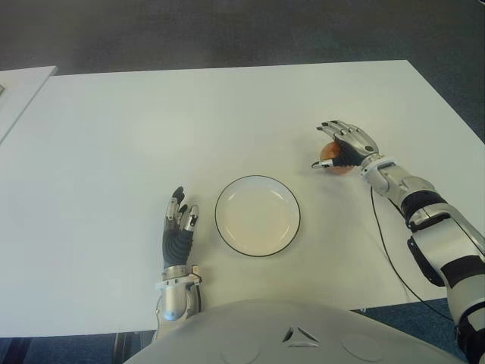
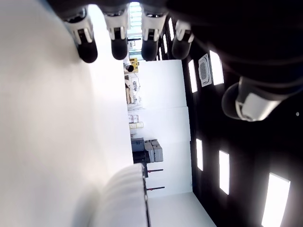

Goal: Put the apples into the plate.

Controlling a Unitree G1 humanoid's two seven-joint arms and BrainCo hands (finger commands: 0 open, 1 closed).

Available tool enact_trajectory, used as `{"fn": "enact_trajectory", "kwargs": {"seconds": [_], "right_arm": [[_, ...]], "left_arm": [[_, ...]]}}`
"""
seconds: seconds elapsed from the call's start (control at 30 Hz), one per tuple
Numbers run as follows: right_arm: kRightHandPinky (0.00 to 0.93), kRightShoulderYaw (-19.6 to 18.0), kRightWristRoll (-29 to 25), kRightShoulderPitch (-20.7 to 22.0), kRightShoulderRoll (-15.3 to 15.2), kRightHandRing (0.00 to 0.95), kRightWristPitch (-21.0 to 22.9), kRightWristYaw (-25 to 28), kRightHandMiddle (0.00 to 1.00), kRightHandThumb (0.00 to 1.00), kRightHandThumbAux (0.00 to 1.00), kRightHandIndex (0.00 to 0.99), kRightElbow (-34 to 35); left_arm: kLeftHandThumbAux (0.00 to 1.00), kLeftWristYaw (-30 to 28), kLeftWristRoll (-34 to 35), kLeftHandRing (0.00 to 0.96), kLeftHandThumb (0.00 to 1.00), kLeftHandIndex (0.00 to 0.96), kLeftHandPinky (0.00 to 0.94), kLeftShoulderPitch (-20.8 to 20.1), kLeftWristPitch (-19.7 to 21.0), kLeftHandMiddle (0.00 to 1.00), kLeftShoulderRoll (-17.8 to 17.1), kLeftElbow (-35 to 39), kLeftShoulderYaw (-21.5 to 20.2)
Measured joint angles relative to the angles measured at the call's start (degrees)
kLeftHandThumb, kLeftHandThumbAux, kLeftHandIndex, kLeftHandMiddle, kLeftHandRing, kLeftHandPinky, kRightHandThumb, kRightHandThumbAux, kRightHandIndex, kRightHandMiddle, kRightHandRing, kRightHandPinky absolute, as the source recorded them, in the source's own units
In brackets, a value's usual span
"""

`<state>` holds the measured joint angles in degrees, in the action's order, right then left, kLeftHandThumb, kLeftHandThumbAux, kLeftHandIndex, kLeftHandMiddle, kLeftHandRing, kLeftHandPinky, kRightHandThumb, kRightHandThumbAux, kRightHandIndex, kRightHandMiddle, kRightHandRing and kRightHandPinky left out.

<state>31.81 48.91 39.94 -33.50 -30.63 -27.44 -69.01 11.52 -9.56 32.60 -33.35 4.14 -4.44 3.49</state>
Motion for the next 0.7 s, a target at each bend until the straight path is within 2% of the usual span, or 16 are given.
{"fn": "enact_trajectory", "kwargs": {"seconds": [0.7], "right_arm": [[0.000, 0.73, -2.35, 0.06, 1.28, 0.000, 0.85, -0.33, 0.000, 0.191, 0.348, 0.000, -2.39]], "left_arm": [[0.391, 0.00, -0.07, 0.000, 0.011, 0.000, 0.000, 0.29, -0.04, 0.000, -0.07, 0.01, 0.14]]}}
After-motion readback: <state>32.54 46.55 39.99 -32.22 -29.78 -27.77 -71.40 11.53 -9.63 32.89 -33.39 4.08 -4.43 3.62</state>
